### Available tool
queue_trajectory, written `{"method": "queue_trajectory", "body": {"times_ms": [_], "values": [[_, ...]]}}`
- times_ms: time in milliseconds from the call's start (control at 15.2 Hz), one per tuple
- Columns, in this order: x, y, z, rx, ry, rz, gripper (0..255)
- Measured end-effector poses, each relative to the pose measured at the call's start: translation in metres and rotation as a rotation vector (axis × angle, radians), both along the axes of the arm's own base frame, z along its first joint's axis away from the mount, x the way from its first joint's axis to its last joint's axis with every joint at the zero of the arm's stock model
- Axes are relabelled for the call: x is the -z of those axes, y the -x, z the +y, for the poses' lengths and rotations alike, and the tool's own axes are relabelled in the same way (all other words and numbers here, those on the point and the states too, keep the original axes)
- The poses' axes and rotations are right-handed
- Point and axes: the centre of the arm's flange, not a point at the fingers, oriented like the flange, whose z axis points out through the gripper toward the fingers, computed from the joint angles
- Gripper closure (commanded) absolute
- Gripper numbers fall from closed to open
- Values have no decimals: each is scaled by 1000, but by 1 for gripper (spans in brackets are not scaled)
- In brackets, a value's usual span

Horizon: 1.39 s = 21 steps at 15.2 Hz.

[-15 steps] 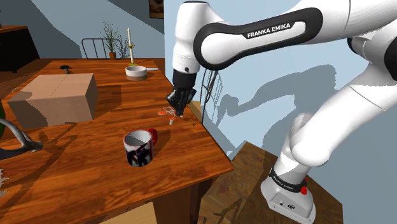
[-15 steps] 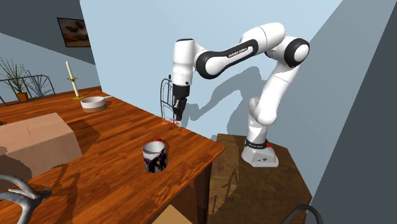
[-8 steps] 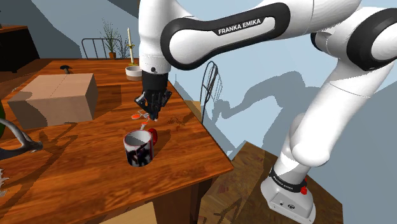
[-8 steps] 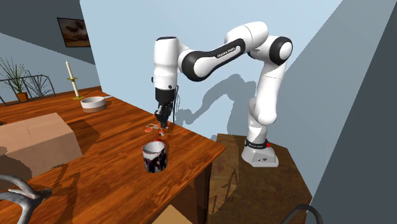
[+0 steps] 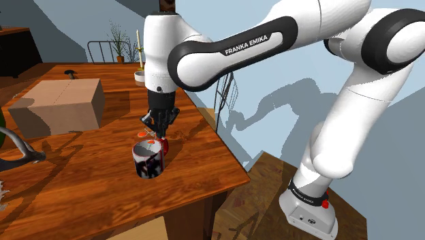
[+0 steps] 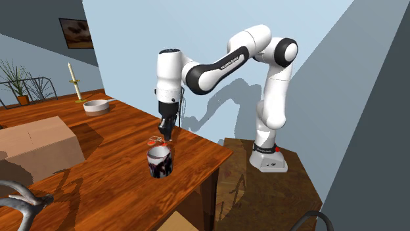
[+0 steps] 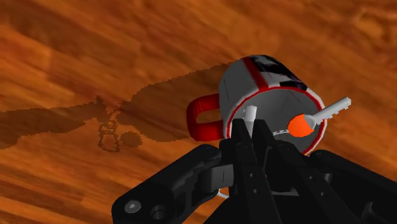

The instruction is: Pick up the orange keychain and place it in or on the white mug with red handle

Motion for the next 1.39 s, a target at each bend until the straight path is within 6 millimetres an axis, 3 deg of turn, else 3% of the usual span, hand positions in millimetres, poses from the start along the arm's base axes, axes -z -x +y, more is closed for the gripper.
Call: {"method": "queue_trajectory", "body": {"times_ms": [462,726,792,1122,1386], "values": [[37,-1,-2,0,0,0,255],[40,-1,-1,1,-1,-6,255],[39,-1,-1,1,-1,-7,0],[14,-22,-6,-66,-35,26,0],[29,-27,-6,-79,-41,32,0]]}}
